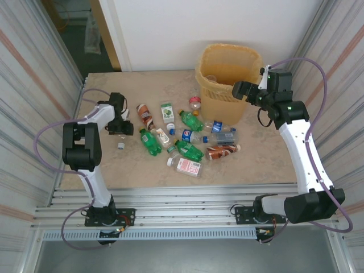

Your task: Put the plastic bottles in the bin

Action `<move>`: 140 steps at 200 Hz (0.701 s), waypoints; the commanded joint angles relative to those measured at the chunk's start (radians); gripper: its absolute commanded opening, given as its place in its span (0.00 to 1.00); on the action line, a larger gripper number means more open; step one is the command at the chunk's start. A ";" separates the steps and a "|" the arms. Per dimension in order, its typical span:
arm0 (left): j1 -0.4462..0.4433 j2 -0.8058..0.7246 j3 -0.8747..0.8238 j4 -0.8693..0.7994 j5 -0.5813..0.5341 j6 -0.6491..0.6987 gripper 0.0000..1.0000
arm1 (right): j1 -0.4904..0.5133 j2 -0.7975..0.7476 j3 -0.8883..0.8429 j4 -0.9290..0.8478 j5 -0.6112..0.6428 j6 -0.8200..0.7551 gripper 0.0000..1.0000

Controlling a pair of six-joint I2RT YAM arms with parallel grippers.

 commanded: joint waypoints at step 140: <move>0.000 -0.586 -0.287 0.295 0.584 -0.345 0.39 | 0.066 -0.094 -0.063 0.085 -0.123 0.067 0.98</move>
